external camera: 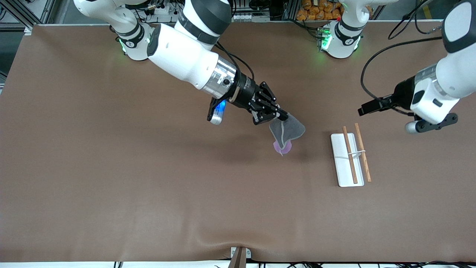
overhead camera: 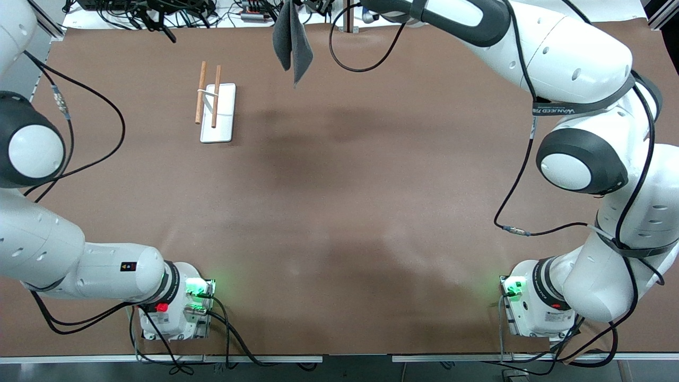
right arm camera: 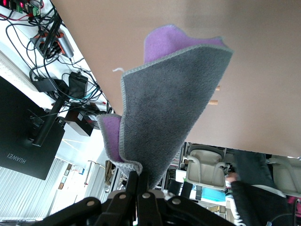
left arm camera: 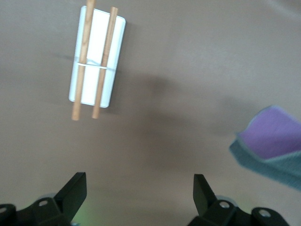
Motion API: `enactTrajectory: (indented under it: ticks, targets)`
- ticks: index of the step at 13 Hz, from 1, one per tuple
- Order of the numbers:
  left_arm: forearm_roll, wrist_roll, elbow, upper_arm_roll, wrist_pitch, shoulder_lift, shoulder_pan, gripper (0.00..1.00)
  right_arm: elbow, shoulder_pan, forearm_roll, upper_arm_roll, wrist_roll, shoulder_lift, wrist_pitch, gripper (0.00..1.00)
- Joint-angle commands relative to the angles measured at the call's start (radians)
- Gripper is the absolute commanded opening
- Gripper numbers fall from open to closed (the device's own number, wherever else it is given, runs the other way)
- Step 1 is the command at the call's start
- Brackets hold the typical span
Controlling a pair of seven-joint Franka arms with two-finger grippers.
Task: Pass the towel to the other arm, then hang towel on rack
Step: 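Hold the towel up while the left gripper reaches toward it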
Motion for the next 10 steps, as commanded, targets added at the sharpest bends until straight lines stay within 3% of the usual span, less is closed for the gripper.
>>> enactTrajectory:
  ticks: [1, 10]
  targets:
    - [-0.072, -0.027, 0.029, 0.002, 0.048, 0.058, 0.000, 1.00, 0.004, 0.049, 0.020, -0.012, 0.056, 0.023, 0.099, 0.00]
    - [-0.282, -0.171, 0.029, 0.000, 0.120, 0.228, -0.015, 1.00, 0.006, 0.061, 0.014, -0.012, 0.116, 0.062, 0.141, 0.00]
